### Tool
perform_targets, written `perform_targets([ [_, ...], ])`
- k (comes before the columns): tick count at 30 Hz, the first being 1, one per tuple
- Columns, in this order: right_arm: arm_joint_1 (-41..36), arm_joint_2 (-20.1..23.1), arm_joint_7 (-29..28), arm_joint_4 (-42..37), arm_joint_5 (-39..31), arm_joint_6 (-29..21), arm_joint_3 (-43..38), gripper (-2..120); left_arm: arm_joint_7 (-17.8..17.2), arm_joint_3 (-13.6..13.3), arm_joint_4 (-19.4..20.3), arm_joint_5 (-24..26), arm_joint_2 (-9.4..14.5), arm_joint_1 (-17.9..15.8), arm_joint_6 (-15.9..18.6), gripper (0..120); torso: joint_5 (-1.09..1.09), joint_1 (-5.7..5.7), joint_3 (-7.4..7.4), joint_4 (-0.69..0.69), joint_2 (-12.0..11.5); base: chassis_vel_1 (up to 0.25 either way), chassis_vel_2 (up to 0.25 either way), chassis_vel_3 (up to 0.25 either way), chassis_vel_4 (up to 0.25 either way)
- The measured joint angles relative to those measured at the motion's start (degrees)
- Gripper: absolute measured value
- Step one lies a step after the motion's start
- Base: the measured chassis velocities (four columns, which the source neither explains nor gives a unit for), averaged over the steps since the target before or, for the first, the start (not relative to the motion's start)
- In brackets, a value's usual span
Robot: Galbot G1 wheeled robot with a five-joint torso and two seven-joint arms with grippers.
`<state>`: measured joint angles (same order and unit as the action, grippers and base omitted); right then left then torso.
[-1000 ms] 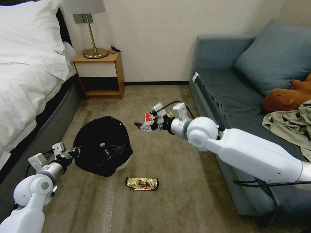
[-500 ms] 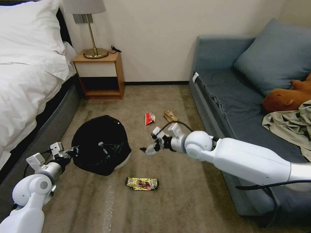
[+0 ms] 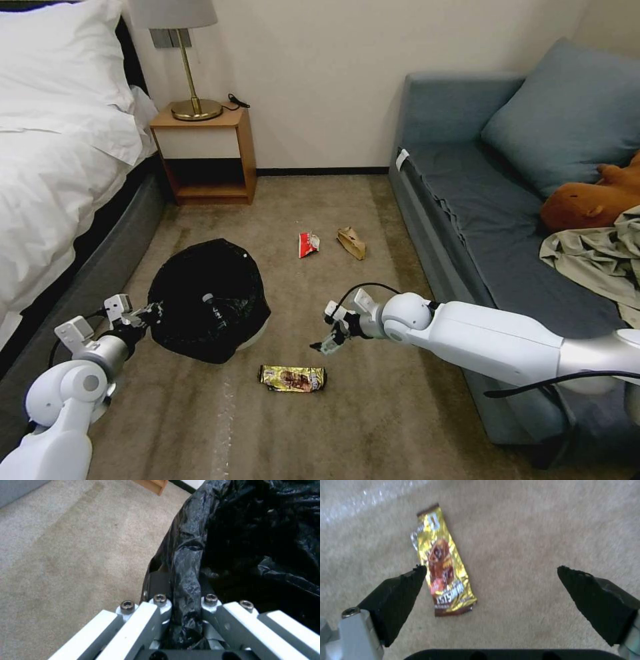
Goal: Pick up the trash bin, then pick up the garbage on the floor and place it into the trash bin.
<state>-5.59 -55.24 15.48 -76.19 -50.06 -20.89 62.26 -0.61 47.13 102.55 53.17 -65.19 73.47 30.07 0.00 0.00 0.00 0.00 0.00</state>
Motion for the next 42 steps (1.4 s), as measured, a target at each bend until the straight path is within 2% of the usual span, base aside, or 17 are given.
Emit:
perform_targets([
  [9, -0.76, -3.26, 4.84, 5.59, 2.01, -0.36, 1.96, 100, 0.25, 0.24, 0.16, -0.73, -0.53, 0.15, 0.08, 4, -0.01, 0.00, 0.00, 0.00, 0.00, 0.000, 0.000, 0.000, 0.000],
  [13, -0.99, -4.08, 5.29, 6.37, 2.13, -0.36, 2.35, 100, 0.27, 0.36, 0.16, -0.83, -0.66, 0.23, 0.08, 4, -0.01, 0.00, 0.00, 0.00, 0.00, 0.000, 0.000, 0.000, 0.000],
  [16, -1.68, -7.70, 6.86, 9.95, 2.26, -0.48, 3.06, 100, 0.44, 0.91, 0.19, -0.93, -0.95, 0.63, 0.08, 4, -0.01, 0.00, 0.00, 0.00, 0.00, 0.000, 0.000, 0.000, 0.000],
  [17, -1.68, -7.70, 6.86, 9.95, 2.26, -0.48, 3.06, 100, 0.44, 0.91, 0.19, -0.93, -0.95, 0.63, 0.08, 4, -0.01, 0.00, 0.00, 0.00, 0.00, 0.000, 0.000, 0.000, 0.000],
  [19, -1.92, -11.08, 7.67, 12.92, 2.42, -0.39, 3.69, 100, 0.55, 1.25, 0.20, -0.95, -0.98, 0.97, 0.08, 4, -0.01, 0.00, 0.00, 0.01, 0.00, 0.000, 0.000, 0.000, 0.000],
  [22, -2.04, -12.90, 8.24, 14.68, 2.78, -0.14, 3.98, 100, 0.61, 1.42, 0.20, -1.01, -0.99, 1.14, 0.08, 4, -0.01, 0.00, 0.00, 0.01, 0.00, 0.000, 0.000, 0.000, 0.000],
  [24, -2.37, -15.76, 10.02, 18.51, 3.97, 1.04, 4.73, 100, 0.69, 1.64, 0.20, -1.04, -0.99, 1.42, 0.06, 4, 0.00, 0.00, 0.00, 0.02, 0.00, 0.000, 0.000, 0.000, 0.000],
  [34, -3.82, -17.14, 12.95, 24.86, 6.12, 3.72, 4.70, 100, 0.83, 1.83, -0.37, -0.90, -0.48, 1.43, -0.04, 4, -0.01, 0.00, 0.00, 0.00, 0.00, 0.000, 0.000, 0.000, 0.000],
  [37, -5.60, -19.18, 14.75, 30.49, 8.09, 5.30, 3.35, 100, 0.92, 1.49, -1.28, -0.84, -0.15, 1.00, -0.22, 4, -0.01, 0.00, 0.00, 0.00, 0.00, 0.000, 0.000, 0.000, 0.000],
  [42, -6.53, -20.88, 16.05, 34.55, 9.24, 6.56, 2.68, 100, 1.05, 1.41, -1.91, -0.81, 0.01, 0.92, -0.39, 4, 0.00, 0.00, 0.00, 0.00, 0.00, 0.000, 0.000, 0.000, 0.000],
])
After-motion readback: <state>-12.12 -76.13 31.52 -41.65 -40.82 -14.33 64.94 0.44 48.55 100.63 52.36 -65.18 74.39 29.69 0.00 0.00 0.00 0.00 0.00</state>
